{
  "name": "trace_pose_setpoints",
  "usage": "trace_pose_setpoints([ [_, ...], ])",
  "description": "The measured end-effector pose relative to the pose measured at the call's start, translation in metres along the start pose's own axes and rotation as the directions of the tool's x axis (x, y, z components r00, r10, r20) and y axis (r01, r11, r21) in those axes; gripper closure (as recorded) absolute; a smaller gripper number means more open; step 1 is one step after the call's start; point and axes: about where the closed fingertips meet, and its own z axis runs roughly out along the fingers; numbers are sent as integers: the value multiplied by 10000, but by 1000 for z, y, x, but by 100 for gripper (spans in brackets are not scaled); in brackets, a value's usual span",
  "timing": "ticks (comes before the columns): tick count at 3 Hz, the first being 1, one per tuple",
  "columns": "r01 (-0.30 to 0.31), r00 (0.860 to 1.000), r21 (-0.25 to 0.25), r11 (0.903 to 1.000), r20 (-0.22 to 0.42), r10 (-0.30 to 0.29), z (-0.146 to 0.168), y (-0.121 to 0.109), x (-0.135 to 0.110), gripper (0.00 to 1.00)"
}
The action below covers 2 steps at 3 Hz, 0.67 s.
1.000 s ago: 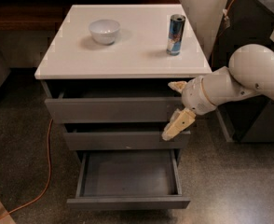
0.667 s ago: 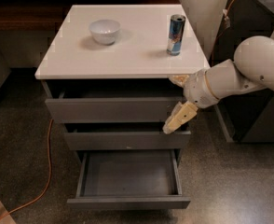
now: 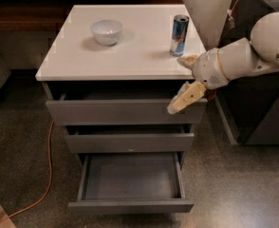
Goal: Place redbull can into bottom drawer
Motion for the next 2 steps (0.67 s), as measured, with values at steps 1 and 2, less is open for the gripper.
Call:
trace_pose_setpoints([
  [1, -363, 9979, 407, 9985, 546, 341, -8, -23, -11, 0],
  [2, -898, 9903, 916, 9917, 1144, 791, -12, -45, -17, 0],
])
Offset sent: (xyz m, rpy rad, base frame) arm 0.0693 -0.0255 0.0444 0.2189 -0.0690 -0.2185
